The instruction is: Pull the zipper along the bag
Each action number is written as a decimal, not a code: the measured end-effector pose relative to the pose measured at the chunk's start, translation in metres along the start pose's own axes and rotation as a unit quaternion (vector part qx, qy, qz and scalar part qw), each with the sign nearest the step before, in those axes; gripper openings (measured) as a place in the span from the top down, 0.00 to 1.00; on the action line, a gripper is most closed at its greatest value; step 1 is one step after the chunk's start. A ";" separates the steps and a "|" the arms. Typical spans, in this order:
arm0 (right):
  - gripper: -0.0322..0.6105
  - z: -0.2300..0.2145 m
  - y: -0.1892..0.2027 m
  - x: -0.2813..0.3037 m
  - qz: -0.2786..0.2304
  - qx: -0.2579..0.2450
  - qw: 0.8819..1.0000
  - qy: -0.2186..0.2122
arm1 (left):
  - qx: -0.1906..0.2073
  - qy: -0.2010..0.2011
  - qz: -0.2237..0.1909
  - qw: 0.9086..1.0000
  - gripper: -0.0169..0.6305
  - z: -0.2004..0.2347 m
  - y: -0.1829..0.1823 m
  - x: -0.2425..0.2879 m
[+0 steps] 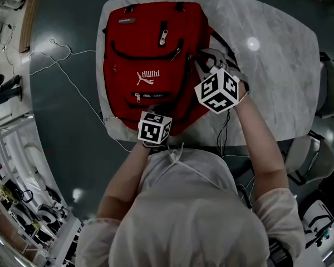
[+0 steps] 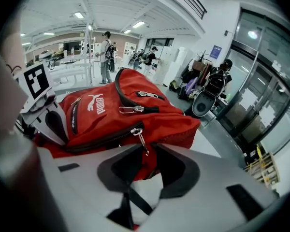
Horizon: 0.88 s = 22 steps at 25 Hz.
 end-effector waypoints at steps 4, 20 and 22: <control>0.81 0.006 0.001 -0.010 -0.006 0.043 0.999 -0.004 | -0.004 -0.011 0.001 1.000 0.95 -0.001 0.000 -0.002; 0.88 0.032 -0.026 -0.095 -0.141 0.300 0.940 0.075 | 0.075 -0.014 -0.183 0.980 0.95 -0.047 -0.103 -0.097; 0.89 0.037 -0.032 -0.107 -0.154 0.303 0.936 0.088 | 0.084 -0.012 -0.215 0.973 0.95 -0.054 -0.120 -0.117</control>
Point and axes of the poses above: the fingertips, and each gripper's own axes: x forward along the fingers, z to its left, y out of its underside, the point moved 2 cm from there along -x, backward along the fingers, and after that the axes turned 1 degree about -z, right-handed, at the moved point
